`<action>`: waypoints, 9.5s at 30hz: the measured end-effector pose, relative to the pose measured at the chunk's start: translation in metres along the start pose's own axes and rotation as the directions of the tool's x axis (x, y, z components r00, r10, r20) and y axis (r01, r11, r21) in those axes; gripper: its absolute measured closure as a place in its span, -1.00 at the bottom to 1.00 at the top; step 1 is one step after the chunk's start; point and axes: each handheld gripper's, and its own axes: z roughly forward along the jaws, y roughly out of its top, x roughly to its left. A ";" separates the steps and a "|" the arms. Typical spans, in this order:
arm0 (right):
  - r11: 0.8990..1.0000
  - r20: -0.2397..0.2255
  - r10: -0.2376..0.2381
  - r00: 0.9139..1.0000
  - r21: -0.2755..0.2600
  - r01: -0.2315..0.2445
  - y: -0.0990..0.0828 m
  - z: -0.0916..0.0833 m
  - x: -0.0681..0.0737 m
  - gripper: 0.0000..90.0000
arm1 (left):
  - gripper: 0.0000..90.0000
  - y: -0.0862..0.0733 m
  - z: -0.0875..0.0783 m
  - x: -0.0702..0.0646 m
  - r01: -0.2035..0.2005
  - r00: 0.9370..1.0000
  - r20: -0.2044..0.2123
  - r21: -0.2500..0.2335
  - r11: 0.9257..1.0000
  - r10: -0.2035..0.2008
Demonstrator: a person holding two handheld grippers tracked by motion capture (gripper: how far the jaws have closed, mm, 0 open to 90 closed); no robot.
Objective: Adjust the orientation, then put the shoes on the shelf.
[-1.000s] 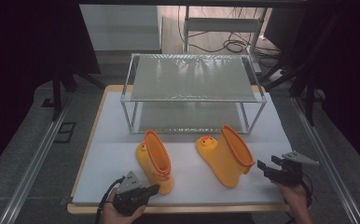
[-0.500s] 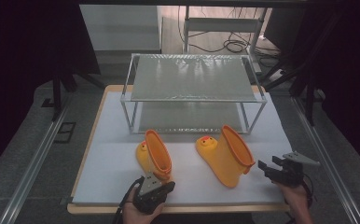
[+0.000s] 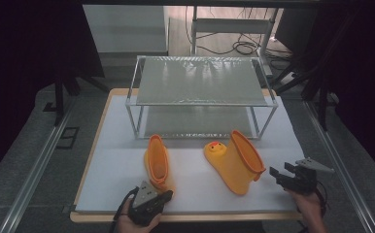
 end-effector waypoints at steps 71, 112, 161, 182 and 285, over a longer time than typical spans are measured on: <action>0.992 -0.206 -0.107 0.973 0.042 0.118 -0.008 -0.003 0.023 0.64 | 0.13 0.009 0.005 0.013 -0.001 0.998 0.060 0.002 1.000 0.001; 0.936 -0.449 -0.283 0.848 0.065 0.347 -0.014 0.017 0.098 0.98 | 0.13 0.015 0.017 0.005 -0.014 0.998 0.061 0.049 0.999 0.011; 0.956 -0.411 -0.279 0.868 -0.029 0.293 -0.008 0.012 0.099 0.54 | 0.11 0.020 0.023 0.001 -0.034 0.998 0.054 0.105 0.994 0.028; 0.965 -0.382 -0.250 0.890 -0.022 0.262 -0.008 0.009 0.084 0.39 | -0.08 0.047 0.019 -0.008 -0.128 0.965 0.255 0.254 0.959 0.062; 0.970 -0.353 -0.229 0.907 0.002 0.245 -0.008 0.009 0.066 0.38 | 0.06 0.257 0.096 -0.007 -0.108 0.950 0.303 0.535 0.838 -0.071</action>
